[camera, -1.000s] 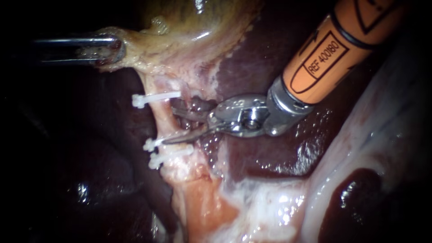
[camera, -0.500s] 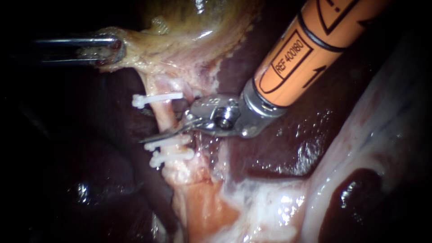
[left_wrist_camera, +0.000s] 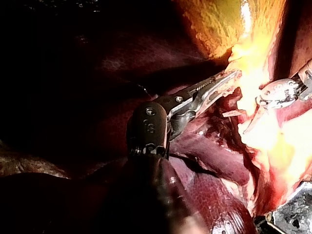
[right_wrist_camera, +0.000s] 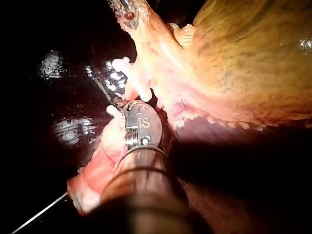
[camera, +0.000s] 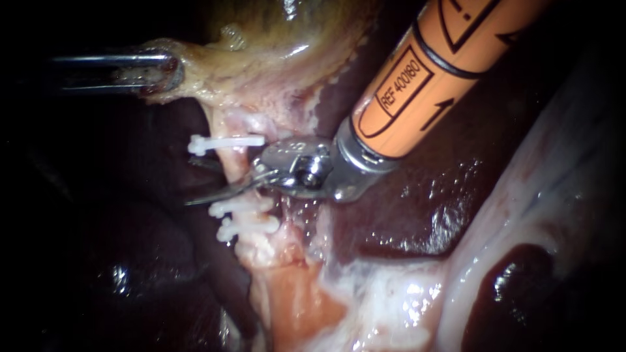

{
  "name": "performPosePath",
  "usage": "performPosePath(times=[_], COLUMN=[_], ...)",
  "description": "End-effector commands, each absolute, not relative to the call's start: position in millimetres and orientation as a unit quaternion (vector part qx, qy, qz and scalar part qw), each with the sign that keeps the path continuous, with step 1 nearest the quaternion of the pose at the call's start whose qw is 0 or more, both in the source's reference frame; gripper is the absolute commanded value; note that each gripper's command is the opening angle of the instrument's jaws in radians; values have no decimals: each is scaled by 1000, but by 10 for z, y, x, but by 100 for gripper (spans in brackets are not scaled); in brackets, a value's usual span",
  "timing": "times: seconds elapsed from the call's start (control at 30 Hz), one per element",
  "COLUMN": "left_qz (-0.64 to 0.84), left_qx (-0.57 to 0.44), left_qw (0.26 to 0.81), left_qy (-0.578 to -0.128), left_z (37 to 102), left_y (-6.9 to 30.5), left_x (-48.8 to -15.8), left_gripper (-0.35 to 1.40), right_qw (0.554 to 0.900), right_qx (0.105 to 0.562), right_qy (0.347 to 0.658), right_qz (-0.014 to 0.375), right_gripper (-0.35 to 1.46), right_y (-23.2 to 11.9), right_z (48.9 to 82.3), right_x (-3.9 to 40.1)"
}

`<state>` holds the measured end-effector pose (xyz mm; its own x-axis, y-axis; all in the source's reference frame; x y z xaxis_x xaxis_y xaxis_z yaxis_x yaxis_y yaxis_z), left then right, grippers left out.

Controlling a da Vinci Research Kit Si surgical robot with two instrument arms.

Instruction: Go to the cutting position left tube

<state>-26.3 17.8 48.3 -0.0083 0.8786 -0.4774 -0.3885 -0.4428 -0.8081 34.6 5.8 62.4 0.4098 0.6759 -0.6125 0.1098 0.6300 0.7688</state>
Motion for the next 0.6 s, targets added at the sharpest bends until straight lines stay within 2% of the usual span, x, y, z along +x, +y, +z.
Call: performPosePath(times=[0.03, 0.4, 0.6], left_qz=[670, 670, 670], left_qx=[-522, -522, -522], left_qw=[473, 472, 472], left_qy=[-235, -235, -235], left_z=[484, 484, 485], left_y=[178, 178, 179], left_x=[-263, -262, -261], left_gripper=[-35, -35, -35], right_qw=[742, 684, 670], right_qx=[389, 449, 468], right_qy=[512, 545, 550], right_qz=[190, 184, 171], right_gripper=[143, 143, 143], right_y=[59, 60, 52], right_z=[622, 576, 546], right_x=[347, 349, 350])
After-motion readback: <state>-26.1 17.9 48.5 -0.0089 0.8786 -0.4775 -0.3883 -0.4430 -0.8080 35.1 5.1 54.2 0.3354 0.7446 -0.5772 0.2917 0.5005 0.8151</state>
